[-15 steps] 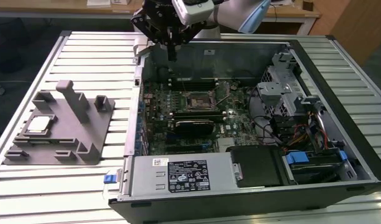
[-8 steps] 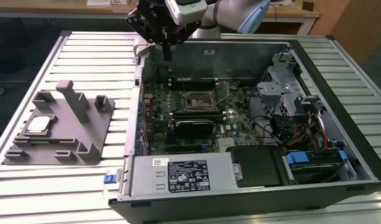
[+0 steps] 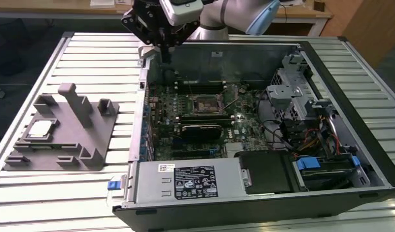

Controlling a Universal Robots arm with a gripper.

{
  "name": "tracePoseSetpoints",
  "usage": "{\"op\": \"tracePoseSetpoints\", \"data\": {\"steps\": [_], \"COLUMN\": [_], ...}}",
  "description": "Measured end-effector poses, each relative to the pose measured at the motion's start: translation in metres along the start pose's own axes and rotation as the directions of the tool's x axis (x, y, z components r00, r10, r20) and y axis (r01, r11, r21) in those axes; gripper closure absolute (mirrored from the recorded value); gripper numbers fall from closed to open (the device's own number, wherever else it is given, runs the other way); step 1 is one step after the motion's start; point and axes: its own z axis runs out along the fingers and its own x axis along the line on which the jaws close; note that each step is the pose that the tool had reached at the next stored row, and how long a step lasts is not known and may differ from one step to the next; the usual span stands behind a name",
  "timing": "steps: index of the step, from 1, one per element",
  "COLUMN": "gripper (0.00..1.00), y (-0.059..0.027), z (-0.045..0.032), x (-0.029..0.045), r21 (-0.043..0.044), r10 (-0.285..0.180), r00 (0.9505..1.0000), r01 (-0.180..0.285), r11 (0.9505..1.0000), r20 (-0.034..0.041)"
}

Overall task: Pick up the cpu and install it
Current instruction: 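Reach for the cpu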

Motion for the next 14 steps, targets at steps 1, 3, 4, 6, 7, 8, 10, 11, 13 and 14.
{"op": "tracePoseSetpoints", "data": {"steps": [1, 3, 4, 6, 7, 8, 10, 11, 13, 14], "gripper": [0.89, 0.89, 0.89, 0.89, 0.89, 0.89, 0.89, 0.89, 0.89, 0.89], "y": [-0.0001, -0.0004, -0.0005, -0.0007, -0.0007, -0.0008, -0.001, -0.001, -0.0012, -0.0013], "z": [-0.0001, -0.0001, -0.0002, -0.0002, -0.0003, -0.0003, -0.0004, -0.0004, -0.0004, -0.0005], "x": [0.0016, 0.0046, 0.0061, 0.0084, 0.0096, 0.0108, 0.0126, 0.0135, 0.0157, 0.0168], "r21": [0.0, 0.0, 0.0, 0.0, 0.0, 0.0, 0.0, 0.0, 0.0, 0.0], "r10": [0.0, 0.0, 0.0, 0.0, 0.0, 0.0, 0.0, 0.0, 0.0, 0.0], "r00": [1.0, 1.0, 1.0, 1.0, 1.0, 1.0, 1.0, 1.0, 1.0, 1.0], "r01": [0.0, 0.0, 0.0, 0.0, 0.0, 0.0, 0.0, 0.0, 0.0, 0.0], "r11": [1.0, 1.0, 1.0, 1.0, 1.0, 1.0, 1.0, 1.0, 1.0, 1.0], "r20": [0.0, 0.0, 0.0, 0.0, 0.0, 0.0, 0.0, 0.0, 0.0, 0.0]}}
